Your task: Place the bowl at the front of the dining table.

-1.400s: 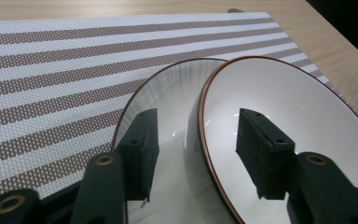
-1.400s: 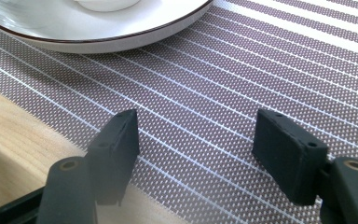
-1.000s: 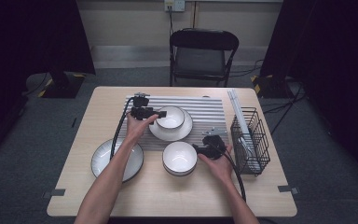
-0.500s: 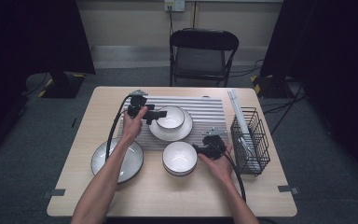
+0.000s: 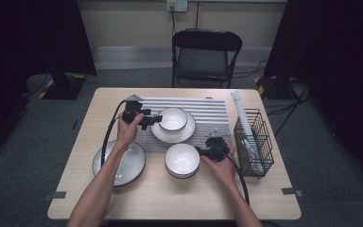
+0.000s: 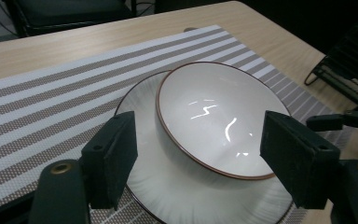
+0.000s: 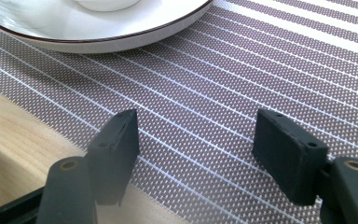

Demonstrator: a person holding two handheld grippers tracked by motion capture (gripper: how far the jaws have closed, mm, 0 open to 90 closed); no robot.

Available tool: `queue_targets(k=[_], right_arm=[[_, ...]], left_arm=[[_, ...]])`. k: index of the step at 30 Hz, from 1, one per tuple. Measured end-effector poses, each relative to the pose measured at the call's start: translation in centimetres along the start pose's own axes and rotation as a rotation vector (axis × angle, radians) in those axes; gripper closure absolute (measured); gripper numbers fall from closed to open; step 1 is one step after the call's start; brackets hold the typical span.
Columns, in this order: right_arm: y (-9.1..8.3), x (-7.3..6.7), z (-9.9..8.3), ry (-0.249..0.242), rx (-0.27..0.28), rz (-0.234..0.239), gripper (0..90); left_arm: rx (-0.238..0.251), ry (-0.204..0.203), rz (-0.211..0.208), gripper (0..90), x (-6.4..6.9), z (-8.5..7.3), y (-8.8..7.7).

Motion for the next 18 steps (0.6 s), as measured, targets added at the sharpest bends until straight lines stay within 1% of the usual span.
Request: queue_targets(k=[1,2,3,4,6,7,8,9,11,12,13,14,16,18], right_arm=[[0.0,0.0,0.0,0.0,0.0,0.0,31.0],[0.0,0.0,0.0,0.0,0.0,0.0,31.0],[0.0,0.0,0.0,0.0,0.0,0.0,31.0],[0.0,0.0,0.0,0.0,0.0,0.0,31.0],[0.0,0.0,0.0,0.0,0.0,0.0,31.0],[0.0,0.0,0.0,0.0,0.0,0.0,31.0],[0.0,0.0,0.0,0.0,0.0,0.0,31.0],[0.0,0.0,0.0,0.0,0.0,0.0,31.0],[0.0,0.0,0.0,0.0,0.0,0.0,31.0],[0.0,0.0,0.0,0.0,0.0,0.0,31.0],[0.0,0.0,0.0,0.0,0.0,0.0,31.0],[0.0,0.0,0.0,0.0,0.0,0.0,31.0],[0.0,0.0,0.0,0.0,0.0,0.0,31.0],[0.0,0.0,0.0,0.0,0.0,0.0,31.0]], left_arm=[[-0.004,0.008,0.005,26.0,0.0,-0.1,-0.2],[0.001,0.012,0.001,25.6,0.0,-0.2,-0.4],[-0.002,0.005,0.007,24.6,0.0,-0.3,-0.6],[-0.003,0.011,0.007,24.7,0.0,-0.3,-0.8],[-0.009,0.033,0.026,24.7,0.2,-0.2,-1.2],[-0.006,0.042,0.03,25.2,0.2,-0.2,-1.5],[0.005,0.037,0.018,25.1,0.2,-0.1,-1.7],[0.004,0.036,0.017,24.9,0.3,-0.1,-2.0],[-0.001,0.055,0.032,24.9,0.5,-0.1,-2.4],[0.006,0.066,0.038,24.4,0.5,-0.2,-2.6],[0.021,0.06,0.042,24.3,0.5,-0.4,-2.8],[0.019,0.063,0.043,24.3,0.4,-0.5,-3.0],[0.011,0.068,0.063,24.3,0.1,-0.9,-3.2],[-0.001,0.07,0.062,25.1,-0.2,-1.3,-3.4]])
Point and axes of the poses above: each handheld gripper's, and its own axes: y roughly forward along the jaws, z roughly out of its top, x roughly to its right, the point moved 1 cm from there along y, roughly forward along the jaws, and after that the axes turned 11 degrees about -y, right-handed, at the moved point
